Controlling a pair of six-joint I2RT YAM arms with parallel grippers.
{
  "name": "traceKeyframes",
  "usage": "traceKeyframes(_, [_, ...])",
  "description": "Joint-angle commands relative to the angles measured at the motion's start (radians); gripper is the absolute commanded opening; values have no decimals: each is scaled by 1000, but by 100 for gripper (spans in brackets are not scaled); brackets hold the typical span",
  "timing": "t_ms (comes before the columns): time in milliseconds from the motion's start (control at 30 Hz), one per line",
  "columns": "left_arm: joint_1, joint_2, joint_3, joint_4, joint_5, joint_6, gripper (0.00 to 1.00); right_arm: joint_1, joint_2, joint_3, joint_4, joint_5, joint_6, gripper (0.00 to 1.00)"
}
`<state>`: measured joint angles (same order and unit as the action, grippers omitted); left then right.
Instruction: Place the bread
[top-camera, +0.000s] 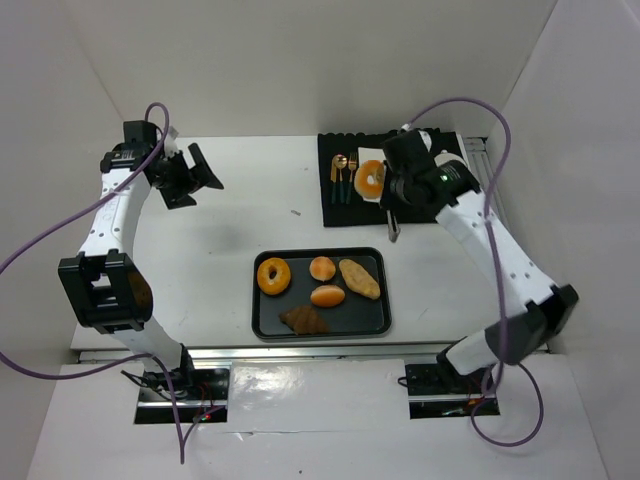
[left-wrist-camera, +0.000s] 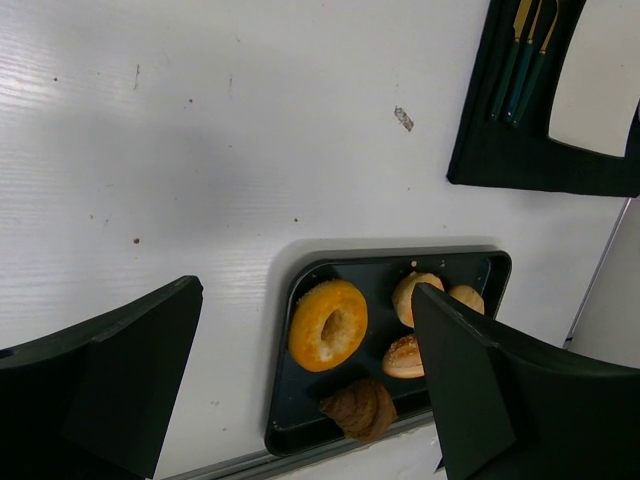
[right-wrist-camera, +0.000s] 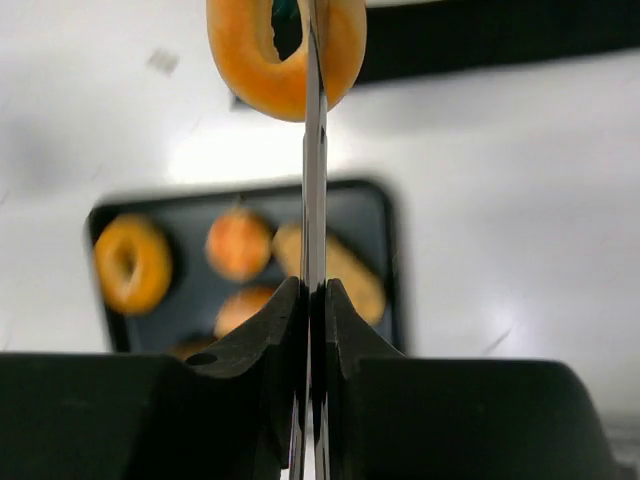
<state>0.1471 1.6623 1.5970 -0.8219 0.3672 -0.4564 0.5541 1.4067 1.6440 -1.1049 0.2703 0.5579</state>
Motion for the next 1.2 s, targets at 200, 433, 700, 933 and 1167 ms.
traceKeyframes(200, [-4,5,55,13,64,18,99,-243,268,53,517,109,-294,5])
traceKeyframes(433, [-14,8,34,1,23,28,99,-302,466,108,579,69,-337,6])
traceKeyframes(700, [-14,8,24,-8,24,28,99,-321,528,111,559,29,-328,34])
traceKeyframes(933, [-14,-1,15,-8,4,47,99,-321,465,111,548,29,-328,51])
traceKeyframes(1167, [-14,-1,4,-8,-4,38,99,-231,286,-1,591,-237,-277,51])
